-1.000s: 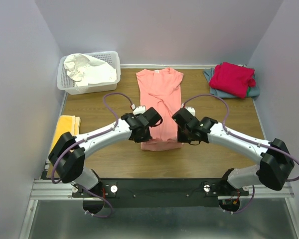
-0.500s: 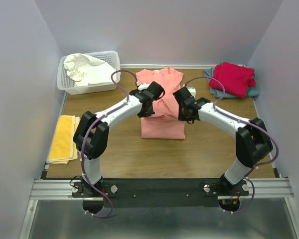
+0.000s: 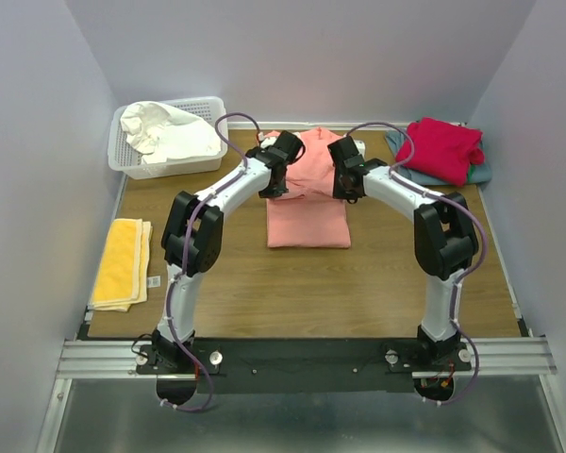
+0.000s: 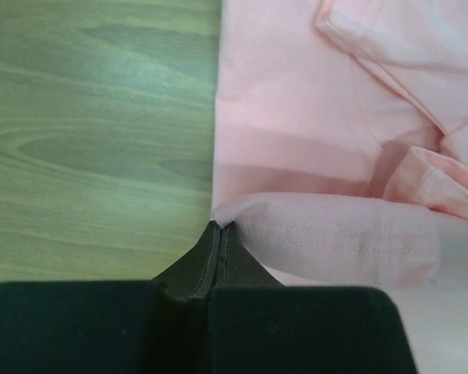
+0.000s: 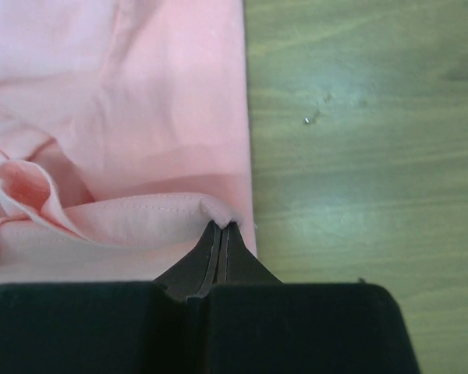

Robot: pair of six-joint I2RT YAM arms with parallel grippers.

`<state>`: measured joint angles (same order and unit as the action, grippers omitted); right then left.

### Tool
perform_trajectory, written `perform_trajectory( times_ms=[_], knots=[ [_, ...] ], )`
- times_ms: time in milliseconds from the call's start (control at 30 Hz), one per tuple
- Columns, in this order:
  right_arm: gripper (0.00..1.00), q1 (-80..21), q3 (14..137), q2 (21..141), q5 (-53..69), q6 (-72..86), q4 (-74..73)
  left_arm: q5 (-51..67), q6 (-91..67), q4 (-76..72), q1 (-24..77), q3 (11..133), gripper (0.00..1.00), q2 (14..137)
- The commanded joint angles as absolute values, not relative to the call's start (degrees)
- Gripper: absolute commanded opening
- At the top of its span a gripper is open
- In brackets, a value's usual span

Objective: Fold and stack the t-shirts
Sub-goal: Fold the tshirt

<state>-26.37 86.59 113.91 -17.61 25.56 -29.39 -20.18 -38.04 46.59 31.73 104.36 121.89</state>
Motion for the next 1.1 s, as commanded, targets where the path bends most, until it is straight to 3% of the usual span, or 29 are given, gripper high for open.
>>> perform_trajectory(
  times_ms=[0,167,233,267,333,367,433,700,900,1067],
  knots=[
    [0.01,-24.17,92.19,118.82,-16.88,23.64,-29.36,-22.41,-34.63,48.25,28.57,107.92,0.0,124.27],
    [0.04,-23.29,94.83,121.37,-15.91,23.12,-29.44,-20.39,-31.21,47.2,27.25,112.14,0.0,128.14],
    [0.18,-23.03,95.8,121.46,-16.17,22.94,-29.53,-19.61,-29.36,46.06,26.37,113.81,0.07,129.45],
    [0.29,-22.94,96.15,121.64,-16.78,22.94,-29.44,-19.16,-28.75,45.53,26.02,115.73,0.13,129.9],
    [0.4,-22.59,97.99,121.9,-17.23,22.85,-29.53,-19.24,-26.9,44.22,25.06,117.67,0.29,131.3],
    [0.51,-22.41,99.04,122.34,-17.31,22.85,-29.62,-19.16,-26.2,44.12,24.61,120.9,0.34,132.0],
    [0.56,-21.8,102.11,123.22,-17.66,22.85,-29.71,-20.47,-25.84,45.87,23.56,124.96,0.38,134.19],
    [0.57,-20.92,106.8,123.23,-17.58,22.15,-32.08,-20.05,-25.66,44.2,22.76,124.46,0.39,130.44],
    [0.53,-21.27,95.74,115.67,-10.29,22.59,-31.99,-16.35,-23.21,40.26,25.48,105.08,0.35,120.6],
    [0.52,-23.46,91.15,111.89,-9.41,22.94,-31.99,-13.01,-22.33,38.06,27.77,97.48,0.34,114.79]
  ],
)
